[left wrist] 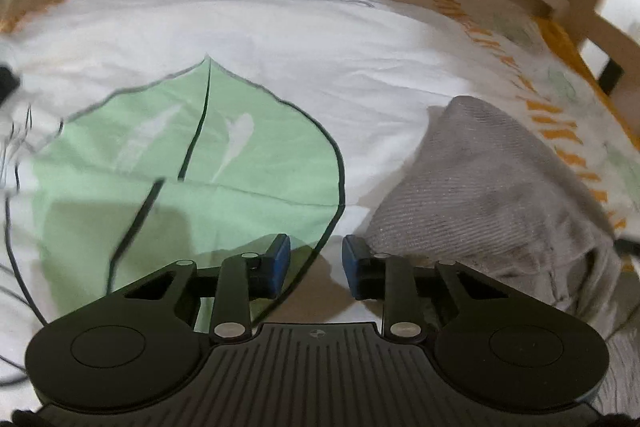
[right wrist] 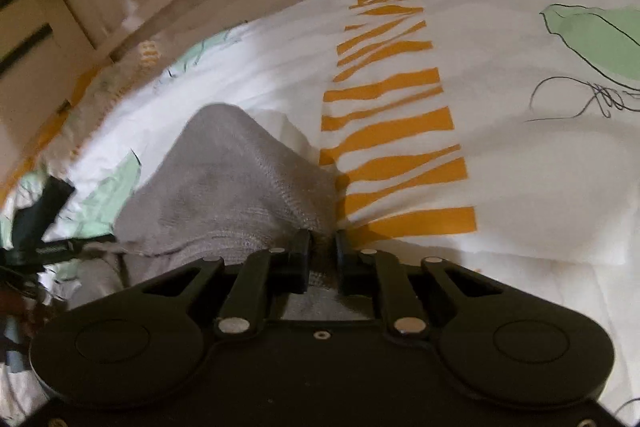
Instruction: Fold large clothes
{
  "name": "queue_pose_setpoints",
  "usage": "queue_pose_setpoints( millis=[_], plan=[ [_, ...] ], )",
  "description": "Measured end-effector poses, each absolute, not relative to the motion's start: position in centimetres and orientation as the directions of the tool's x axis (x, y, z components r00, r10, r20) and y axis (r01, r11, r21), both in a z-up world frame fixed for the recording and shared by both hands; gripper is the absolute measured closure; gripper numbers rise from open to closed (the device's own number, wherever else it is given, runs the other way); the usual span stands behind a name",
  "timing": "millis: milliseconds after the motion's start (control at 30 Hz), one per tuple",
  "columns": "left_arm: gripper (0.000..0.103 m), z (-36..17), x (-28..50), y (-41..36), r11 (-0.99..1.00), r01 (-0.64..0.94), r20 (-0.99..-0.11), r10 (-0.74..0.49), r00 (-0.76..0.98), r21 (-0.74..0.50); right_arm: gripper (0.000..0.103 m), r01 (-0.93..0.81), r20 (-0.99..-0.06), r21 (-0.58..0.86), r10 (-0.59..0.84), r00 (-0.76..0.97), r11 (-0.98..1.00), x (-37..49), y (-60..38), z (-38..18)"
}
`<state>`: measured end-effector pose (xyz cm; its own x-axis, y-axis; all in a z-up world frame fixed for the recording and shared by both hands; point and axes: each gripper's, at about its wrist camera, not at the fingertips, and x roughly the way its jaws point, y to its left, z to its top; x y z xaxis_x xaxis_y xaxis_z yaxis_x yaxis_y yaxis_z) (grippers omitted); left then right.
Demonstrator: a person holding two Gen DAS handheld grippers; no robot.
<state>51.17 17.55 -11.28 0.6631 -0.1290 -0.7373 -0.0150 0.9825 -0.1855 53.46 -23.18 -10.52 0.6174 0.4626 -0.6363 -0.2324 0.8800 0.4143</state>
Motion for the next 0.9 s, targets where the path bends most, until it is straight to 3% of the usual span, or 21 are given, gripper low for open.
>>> queue_pose_setpoints(
  millis=[67, 167, 233, 367, 500, 633, 767, 800, 833, 867, 900],
  plan=[
    [0.072, -9.9, 51.3, 18.0, 0.977, -0.006, -0.714, -0.151, 0.683, -0.213, 0.062, -0.266, -0.613, 0.378, 0.455, 0.646, 0.887, 53.4, -23.3, -8.8],
    [0.054, -8.0, 52.0, 18.2, 0.959, 0.018, -0.658, -0.208, 0.724, -0.283, 0.044, -0.327, -0.572, 0.34, 0.47, 0.673, 0.882, 53.9, -23.0, -6.4],
    [0.048, -7.1, 53.2, 17.7, 0.947, 0.069, -0.64, -0.266, 0.721, -0.315, 0.044, -0.354, -0.557, 0.321, 0.478, 0.68, 0.878, 54.9, -22.3, -5.4],
    [0.047, -7.2, 55.8, 14.9, 0.936, 0.185, -0.67, -0.345, 0.657, -0.301, 0.042, -0.406, -0.56, 0.313, 0.512, 0.651, 0.858, 58.0, -19.9, -4.8],
    [0.047, -8.7, 57.8, 13.2, 0.941, 0.202, -0.715, -0.336, 0.612, -0.269, 0.042, -0.456, -0.612, 0.271, 0.517, 0.598, 0.848, 60.6, -16.6, -5.8],
    [0.047, -10.5, 59.4, 13.7, 0.935, 0.142, -0.727, -0.344, 0.594, -0.326, 0.041, -0.485, -0.65, 0.247, 0.515, 0.56, 0.839, 62.1, -14.2, -7.4],
    [0.047, -11.9, 60.8, 13.0, 0.945, 0.168, -0.774, -0.325, 0.543, -0.279, 0.041, -0.457, -0.676, 0.272, 0.506, 0.535, 0.847, 63.3, -13.5, -9.2],
    [0.06, -11.9, 60.7, 12.9, 0.945, 0.187, -0.772, -0.328, 0.544, -0.27, 0.041, -0.45, -0.682, 0.282, 0.507, 0.527, 0.847, 63.4, -13.4, -9.5],
    [0.09, -11.8, 60.6, 12.9, 0.941, 0.201, -0.77, -0.338, 0.542, -0.271, 0.048, -0.446, -0.689, 0.285, 0.505, 0.52, 0.848, 63.5, -13.3, -9.8],
    [0.097, -11.6, 60.5, 12.9, 0.939, 0.209, -0.767, -0.345, 0.541, -0.274, 0.076, -0.446, -0.694, 0.276, 0.497, 0.521, 0.852, 63.4, -13.2, -10.0],
    [0.097, -11.3, 60.3, 12.7, 0.939, 0.216, -0.761, -0.343, 0.551, -0.267, 0.095, -0.443, -0.699, 0.253, 0.479, 0.531, 0.86, 63.2, -13.1, -10.0]
  ],
)
